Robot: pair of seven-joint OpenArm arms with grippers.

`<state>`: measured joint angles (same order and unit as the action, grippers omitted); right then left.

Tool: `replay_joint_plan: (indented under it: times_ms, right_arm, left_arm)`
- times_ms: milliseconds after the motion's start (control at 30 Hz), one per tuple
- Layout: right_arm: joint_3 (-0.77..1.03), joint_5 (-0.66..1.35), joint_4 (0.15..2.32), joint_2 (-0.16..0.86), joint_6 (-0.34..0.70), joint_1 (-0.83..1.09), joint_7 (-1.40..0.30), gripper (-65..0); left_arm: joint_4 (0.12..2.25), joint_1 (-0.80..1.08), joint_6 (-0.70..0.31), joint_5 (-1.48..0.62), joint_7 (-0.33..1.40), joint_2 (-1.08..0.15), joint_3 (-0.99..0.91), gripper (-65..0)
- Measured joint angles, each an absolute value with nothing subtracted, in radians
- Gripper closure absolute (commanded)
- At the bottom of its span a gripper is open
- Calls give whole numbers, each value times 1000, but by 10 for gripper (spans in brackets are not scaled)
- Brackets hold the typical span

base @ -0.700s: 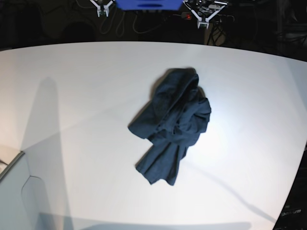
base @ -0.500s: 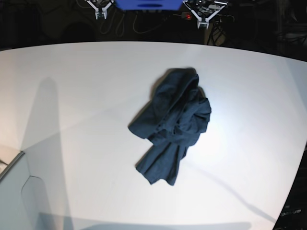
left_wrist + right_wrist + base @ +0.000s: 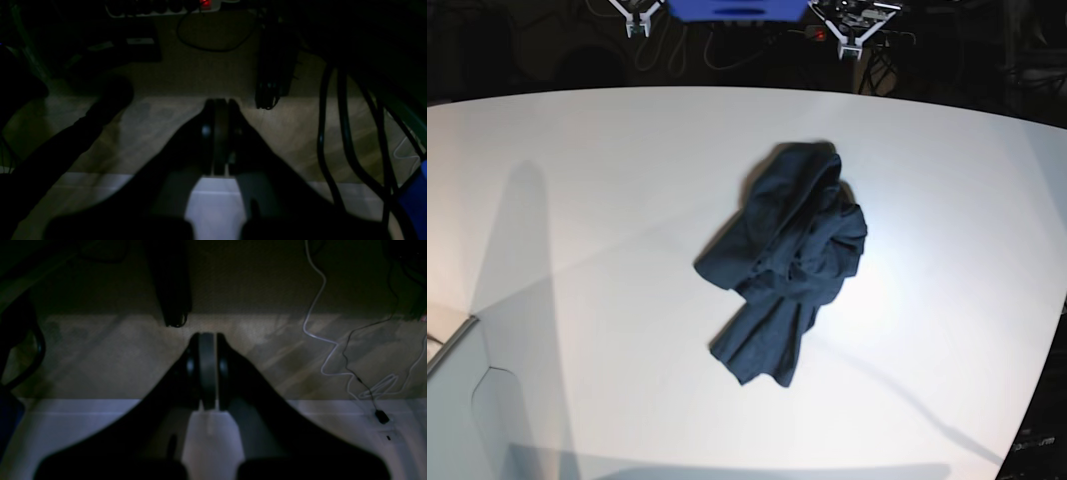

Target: Layout the t-shirt on the table in an organized manner, then fold the t-shirt properly

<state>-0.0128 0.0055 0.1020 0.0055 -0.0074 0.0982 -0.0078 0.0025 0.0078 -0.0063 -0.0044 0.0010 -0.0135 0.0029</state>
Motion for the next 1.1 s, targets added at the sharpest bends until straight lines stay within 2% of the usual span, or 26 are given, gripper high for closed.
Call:
replay_joint_plan:
  times_ms: [200,300,467,767,800,833,867,1100]
  right_arm:
    - [-13,6,125,5,-7,117,0,0]
    - [-13,6,215,6,-7,180,-4,0]
    - [-14,6,498,14,0,369,-47,0]
    - [-7,5,1178,45,2,657,-192,0]
    - [-7,0,1250,47,0,684,0,0]
    - [-7,2,1302,46,2,701,-220,0]
    - [-7,3,1365,43,-1,719,-264,0]
    - [-7,7,1710,55,3,778,-344,0]
  left_arm:
    - [23,38,-7,-4,-2,-18,6,0]
    - [146,120,-10,-5,4,-52,2,0]
    - [462,317,2,-6,15,-110,1,0]
    - [1001,603,-9,-72,25,-164,2,0]
    - [1061,643,-10,-109,20,-184,4,0]
    - [1101,652,2,-146,31,-188,2,0]
    - [1153,671,7,-191,43,-202,2,0]
    - [1500,770,-1,-385,26,-325,3,0]
